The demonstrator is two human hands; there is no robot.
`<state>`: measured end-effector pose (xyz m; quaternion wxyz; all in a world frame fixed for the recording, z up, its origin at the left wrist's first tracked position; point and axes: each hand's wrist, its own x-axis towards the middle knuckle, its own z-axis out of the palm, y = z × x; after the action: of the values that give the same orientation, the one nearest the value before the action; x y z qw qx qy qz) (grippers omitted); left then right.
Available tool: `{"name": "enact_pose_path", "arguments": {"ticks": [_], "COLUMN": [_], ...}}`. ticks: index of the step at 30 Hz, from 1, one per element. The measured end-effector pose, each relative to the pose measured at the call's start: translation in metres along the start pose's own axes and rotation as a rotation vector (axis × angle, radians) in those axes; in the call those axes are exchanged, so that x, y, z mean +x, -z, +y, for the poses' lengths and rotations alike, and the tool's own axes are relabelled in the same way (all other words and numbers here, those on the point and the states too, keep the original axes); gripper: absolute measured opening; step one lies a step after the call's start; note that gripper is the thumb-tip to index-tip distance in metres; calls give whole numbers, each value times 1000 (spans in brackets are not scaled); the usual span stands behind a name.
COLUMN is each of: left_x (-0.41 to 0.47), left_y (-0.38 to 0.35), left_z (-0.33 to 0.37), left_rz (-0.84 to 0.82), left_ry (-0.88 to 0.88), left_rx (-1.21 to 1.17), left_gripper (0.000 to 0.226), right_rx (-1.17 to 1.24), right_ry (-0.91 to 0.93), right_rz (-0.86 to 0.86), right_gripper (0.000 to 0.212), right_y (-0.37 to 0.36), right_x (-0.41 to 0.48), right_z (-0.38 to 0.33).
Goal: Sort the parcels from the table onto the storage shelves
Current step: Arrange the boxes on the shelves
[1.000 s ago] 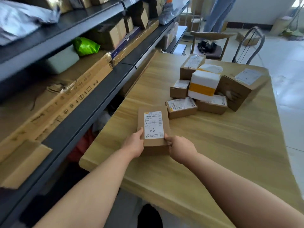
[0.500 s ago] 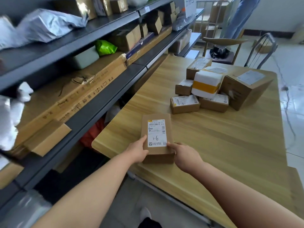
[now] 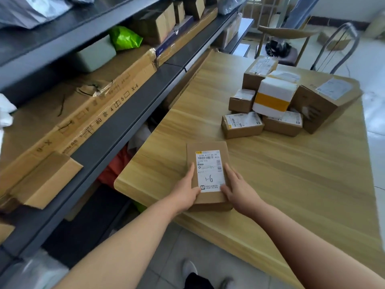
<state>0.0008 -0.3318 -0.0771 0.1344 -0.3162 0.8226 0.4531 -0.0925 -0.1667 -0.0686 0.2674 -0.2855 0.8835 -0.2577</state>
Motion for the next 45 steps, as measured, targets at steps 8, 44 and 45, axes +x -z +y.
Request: {"name": "enact_pose_path", "arguments": {"ticks": [8,44,45], "left_x": [7,-449,-465], "left_y": [-3,-81,-87], "left_z": [-10,-125,-127], "left_rz": [-4,1130,1173], "left_ry": [1,736,754], "left_rx": [-80,-696,-706], "left_gripper": [87,85,85], "right_rx": [58,-90,-96], "right_ry": [-9,1059,1093], "right_rz": [-6,-1015,-1042], "right_gripper": [71,128,129], "right_y": [-5,-133,-139], "right_x": [4,-236,-251], "right_z": [5,-189,-196]}}
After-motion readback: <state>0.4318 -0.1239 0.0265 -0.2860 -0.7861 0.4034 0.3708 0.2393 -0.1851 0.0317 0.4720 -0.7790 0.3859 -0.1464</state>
